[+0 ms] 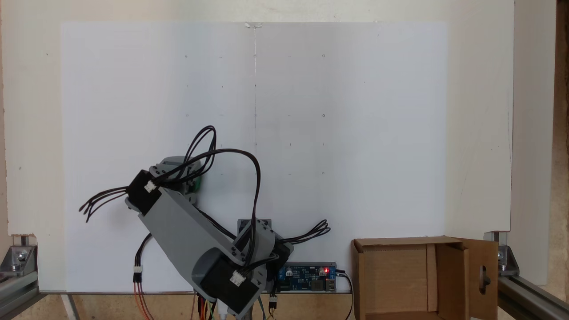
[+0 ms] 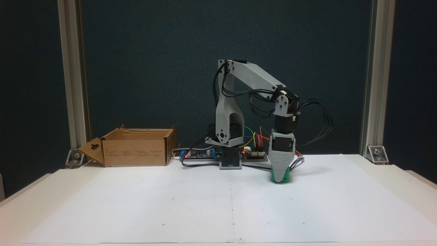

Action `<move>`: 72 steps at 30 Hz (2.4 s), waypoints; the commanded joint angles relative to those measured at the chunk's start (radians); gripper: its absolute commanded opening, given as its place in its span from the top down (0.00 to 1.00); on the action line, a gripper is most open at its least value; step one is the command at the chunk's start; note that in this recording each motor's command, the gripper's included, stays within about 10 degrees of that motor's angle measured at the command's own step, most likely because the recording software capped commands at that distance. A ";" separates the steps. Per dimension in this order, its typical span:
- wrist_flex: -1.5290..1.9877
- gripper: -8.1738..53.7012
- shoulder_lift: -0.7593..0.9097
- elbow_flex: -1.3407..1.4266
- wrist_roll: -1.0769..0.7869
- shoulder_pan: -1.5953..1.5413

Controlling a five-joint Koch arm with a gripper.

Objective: Grasp a green dice and put it in the bin.

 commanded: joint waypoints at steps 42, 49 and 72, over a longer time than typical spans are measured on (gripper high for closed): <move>0.699 0.68 0.083 -0.828 -0.952 1.790; 0.643 0.68 -0.080 -1.065 -1.223 2.227; 0.635 0.68 -0.457 -1.275 -1.413 2.778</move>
